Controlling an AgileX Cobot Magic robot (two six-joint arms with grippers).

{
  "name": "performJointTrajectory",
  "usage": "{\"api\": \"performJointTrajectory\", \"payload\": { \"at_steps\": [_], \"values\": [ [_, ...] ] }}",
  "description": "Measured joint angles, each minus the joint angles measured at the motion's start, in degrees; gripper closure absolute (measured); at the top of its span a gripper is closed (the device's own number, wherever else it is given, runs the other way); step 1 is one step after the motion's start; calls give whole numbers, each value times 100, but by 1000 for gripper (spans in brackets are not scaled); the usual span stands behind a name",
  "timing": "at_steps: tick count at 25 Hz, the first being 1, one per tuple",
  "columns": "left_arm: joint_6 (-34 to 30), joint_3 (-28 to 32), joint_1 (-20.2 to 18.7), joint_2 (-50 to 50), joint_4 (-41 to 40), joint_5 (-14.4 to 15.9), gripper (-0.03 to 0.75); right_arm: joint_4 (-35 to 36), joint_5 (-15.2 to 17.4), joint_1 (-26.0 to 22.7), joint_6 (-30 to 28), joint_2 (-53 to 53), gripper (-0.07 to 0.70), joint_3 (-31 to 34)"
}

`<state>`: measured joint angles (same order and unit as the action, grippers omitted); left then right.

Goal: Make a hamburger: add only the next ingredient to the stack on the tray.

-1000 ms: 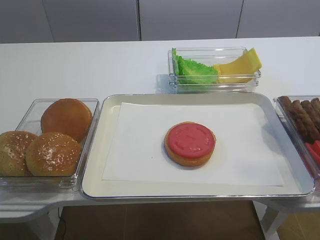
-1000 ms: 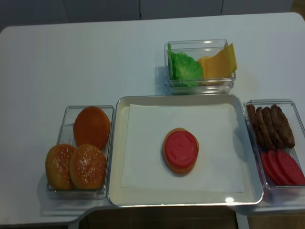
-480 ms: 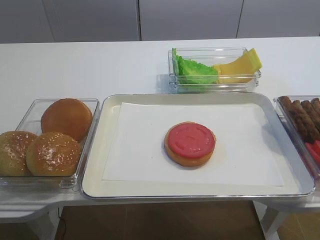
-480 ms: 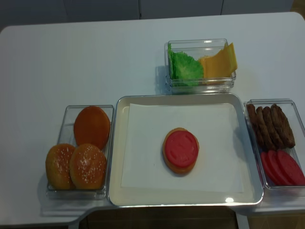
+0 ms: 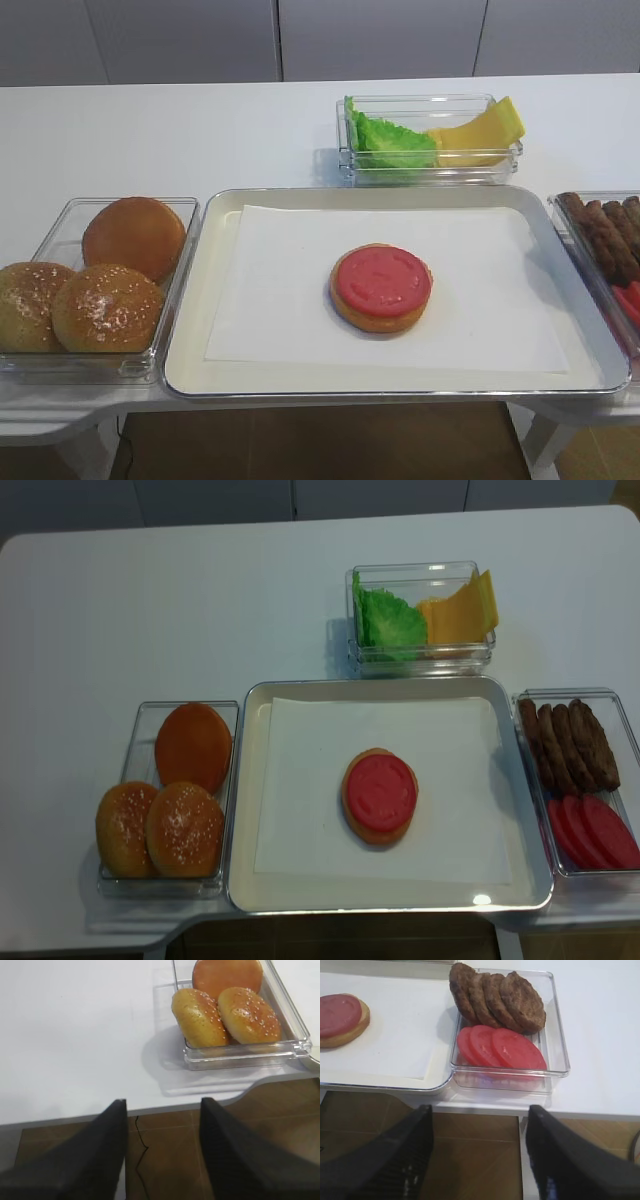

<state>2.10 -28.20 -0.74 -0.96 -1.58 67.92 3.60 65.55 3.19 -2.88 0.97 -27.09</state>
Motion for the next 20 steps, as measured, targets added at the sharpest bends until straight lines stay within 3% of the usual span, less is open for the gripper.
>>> {"api": "performJointTrajectory", "payload": {
  "at_steps": [20],
  "values": [
    [0,0,0,0,0,0,366,-64,-26,0,-13,0,189,0]
  ]
}}
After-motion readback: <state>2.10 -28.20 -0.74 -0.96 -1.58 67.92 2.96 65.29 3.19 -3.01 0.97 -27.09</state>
